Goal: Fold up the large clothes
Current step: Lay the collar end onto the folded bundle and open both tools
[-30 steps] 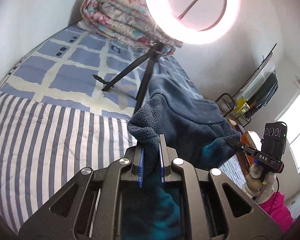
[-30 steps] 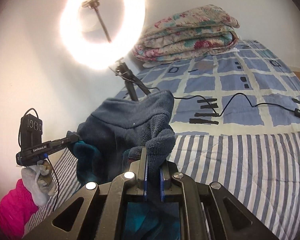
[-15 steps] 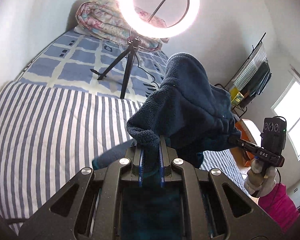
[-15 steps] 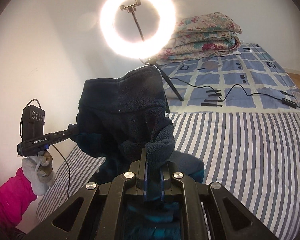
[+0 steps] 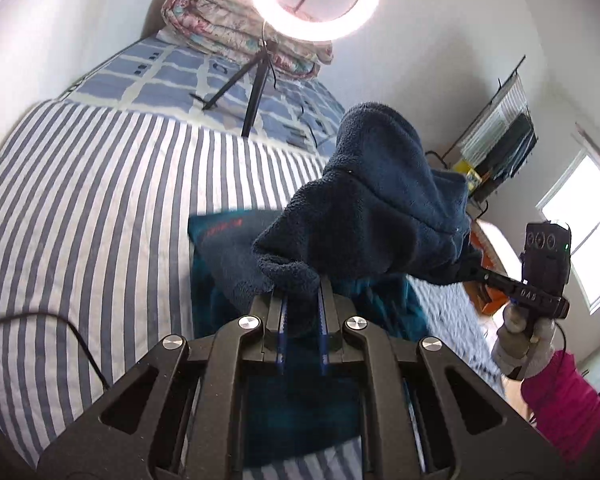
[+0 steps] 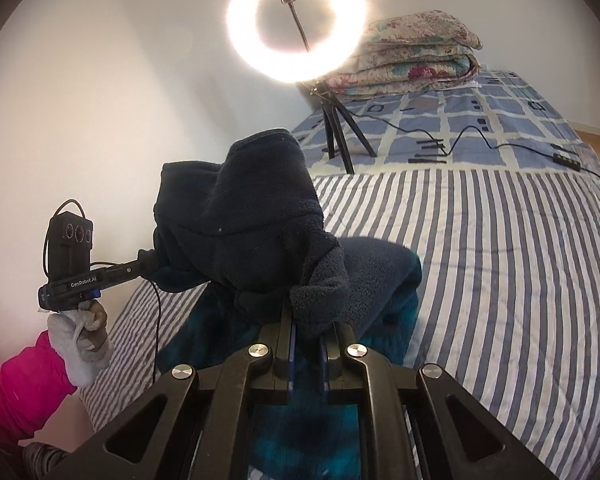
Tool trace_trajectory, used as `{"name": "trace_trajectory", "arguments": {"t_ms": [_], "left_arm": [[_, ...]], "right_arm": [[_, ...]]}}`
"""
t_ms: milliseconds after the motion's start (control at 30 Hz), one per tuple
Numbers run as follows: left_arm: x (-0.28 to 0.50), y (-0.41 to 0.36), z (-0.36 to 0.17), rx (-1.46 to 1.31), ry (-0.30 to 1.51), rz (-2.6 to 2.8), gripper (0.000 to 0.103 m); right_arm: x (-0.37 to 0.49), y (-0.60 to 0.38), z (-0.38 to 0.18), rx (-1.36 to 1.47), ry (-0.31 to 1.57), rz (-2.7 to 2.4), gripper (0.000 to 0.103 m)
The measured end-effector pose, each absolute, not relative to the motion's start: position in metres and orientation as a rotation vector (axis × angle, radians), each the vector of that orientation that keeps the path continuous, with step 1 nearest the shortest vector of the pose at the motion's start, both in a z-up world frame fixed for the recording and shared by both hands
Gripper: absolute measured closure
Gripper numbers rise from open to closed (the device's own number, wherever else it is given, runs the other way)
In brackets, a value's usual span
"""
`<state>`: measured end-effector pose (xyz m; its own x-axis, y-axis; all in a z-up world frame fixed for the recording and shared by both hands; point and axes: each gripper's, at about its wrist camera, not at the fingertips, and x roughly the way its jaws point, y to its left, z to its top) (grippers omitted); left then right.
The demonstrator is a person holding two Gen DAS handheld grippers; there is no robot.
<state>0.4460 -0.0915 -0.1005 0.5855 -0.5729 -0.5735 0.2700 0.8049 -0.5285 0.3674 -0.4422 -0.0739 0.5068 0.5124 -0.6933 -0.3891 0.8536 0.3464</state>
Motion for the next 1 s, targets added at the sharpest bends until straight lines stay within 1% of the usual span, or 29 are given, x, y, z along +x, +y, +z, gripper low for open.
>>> {"name": "trace_trajectory", "arguments": {"t_ms": [200, 333, 433, 567, 633, 667, 700, 733, 767, 800, 833, 867, 900, 933, 967, 1000], "left_arm": [[0.414, -0.095, -0.126, -0.401, 0.854, -0.504, 0.093], [0.401, -0.098, -0.136, -0.352, 0.886, -0.497, 0.093], [0.390, -0.098, -0.135, -0.297, 0.892, -0.507, 0.091], [0.374, -0.096, -0.133, -0.243, 0.915, -0.511, 0.091], [0.367, -0.088, -0.131, -0.264, 0.927, -0.512, 0.089], [0.364, -0.083, -0.130, -0.282, 0.926, -0.516, 0.087], [0.362, -0.076, -0.128, -0.313, 0.921, -0.517, 0.078], [0.361, -0.070, -0.127, -0.343, 0.917, -0.515, 0.064], [0.360, -0.063, -0.125, -0.401, 0.909, -0.519, 0.058], [0.360, -0.057, -0.123, -0.442, 0.904, -0.521, 0.055], [0.362, -0.052, -0.122, -0.487, 0.901, -0.524, 0.055], [0.365, -0.047, -0.123, -0.540, 0.909, -0.521, 0.054], [0.369, -0.043, -0.124, -0.581, 0.918, -0.523, 0.051], [0.375, -0.040, -0.128, -0.648, 0.938, -0.534, 0.047], [0.381, -0.037, -0.133, -0.718, 0.956, -0.542, 0.045], [0.388, -0.035, -0.137, -0.782, 0.972, -0.544, 0.045]], "right_arm": [[0.336, -0.447, -0.091, 0.159, 0.901, 0.537, 0.097], [0.317, -0.443, -0.102, 0.098, 0.914, 0.521, 0.096], [0.303, -0.442, -0.105, 0.074, 0.910, 0.505, 0.094], [0.288, -0.445, -0.100, 0.045, 0.897, 0.491, 0.084], [0.282, -0.446, -0.097, 0.015, 0.910, 0.484, 0.081], [0.279, -0.447, -0.096, 0.016, 0.918, 0.484, 0.074], [0.275, -0.451, -0.092, 0.034, 0.925, 0.490, 0.073], [0.273, -0.454, -0.089, 0.048, 0.925, 0.502, 0.073], [0.270, -0.457, -0.085, 0.066, 0.920, 0.512, 0.072], [0.266, -0.459, -0.083, 0.077, 0.918, 0.518, 0.067], [0.261, -0.462, -0.077, 0.096, 0.914, 0.533, 0.065], [0.257, -0.464, -0.073, 0.103, 0.907, 0.541, 0.061], [0.254, -0.466, -0.070, 0.117, 0.904, 0.548, 0.052], [0.253, -0.468, -0.068, 0.145, 0.907, 0.550, 0.047], [0.254, -0.470, -0.069, 0.174, 0.911, 0.552, 0.038], [0.255, -0.472, -0.068, 0.230, 0.914, 0.562, 0.037]]}}
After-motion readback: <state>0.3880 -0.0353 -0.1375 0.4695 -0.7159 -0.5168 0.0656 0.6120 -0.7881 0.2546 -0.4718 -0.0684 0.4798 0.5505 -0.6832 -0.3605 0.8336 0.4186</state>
